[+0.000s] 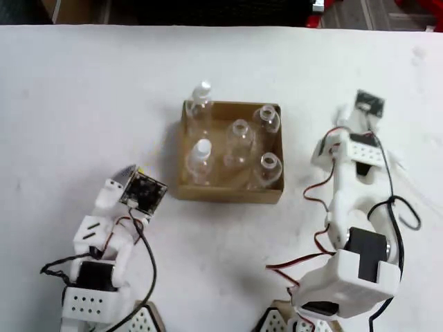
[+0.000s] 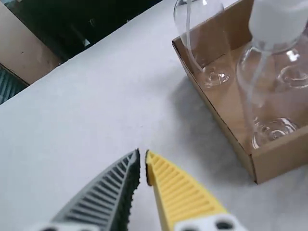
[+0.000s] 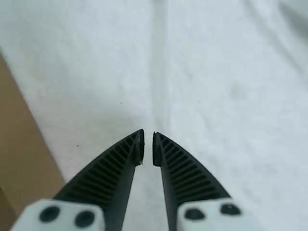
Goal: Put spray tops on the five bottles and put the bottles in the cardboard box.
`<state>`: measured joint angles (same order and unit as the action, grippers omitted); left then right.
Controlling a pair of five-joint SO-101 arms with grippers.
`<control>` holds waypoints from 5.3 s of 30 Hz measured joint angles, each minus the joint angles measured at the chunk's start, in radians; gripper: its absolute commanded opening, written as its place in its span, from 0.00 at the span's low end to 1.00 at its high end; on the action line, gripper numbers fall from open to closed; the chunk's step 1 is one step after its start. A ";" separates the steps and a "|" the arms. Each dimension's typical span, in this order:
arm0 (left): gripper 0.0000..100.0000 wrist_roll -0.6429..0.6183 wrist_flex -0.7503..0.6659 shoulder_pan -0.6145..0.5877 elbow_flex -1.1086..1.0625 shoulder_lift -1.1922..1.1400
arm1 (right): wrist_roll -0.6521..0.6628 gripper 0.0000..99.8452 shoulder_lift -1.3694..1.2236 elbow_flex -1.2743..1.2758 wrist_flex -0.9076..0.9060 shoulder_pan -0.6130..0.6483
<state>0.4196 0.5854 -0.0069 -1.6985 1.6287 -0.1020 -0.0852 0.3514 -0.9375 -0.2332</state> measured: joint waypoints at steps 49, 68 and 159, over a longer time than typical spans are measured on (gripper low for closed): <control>0.02 0.091 -0.009 0.075 -0.002 -0.020 | 0.322 0.14 -1.389 -1.959 -0.141 -0.132; 0.02 0.091 -0.009 0.075 -0.002 -0.020 | 0.318 0.15 -1.390 -1.953 -0.069 -0.097; 0.02 0.091 -0.009 0.075 -0.002 -0.020 | 0.434 0.01 -1.211 -1.780 -0.505 -0.120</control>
<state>0.5102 0.5762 0.0683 -1.7001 1.6088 0.3322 -1.2958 -1.4285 -1.4423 -0.3529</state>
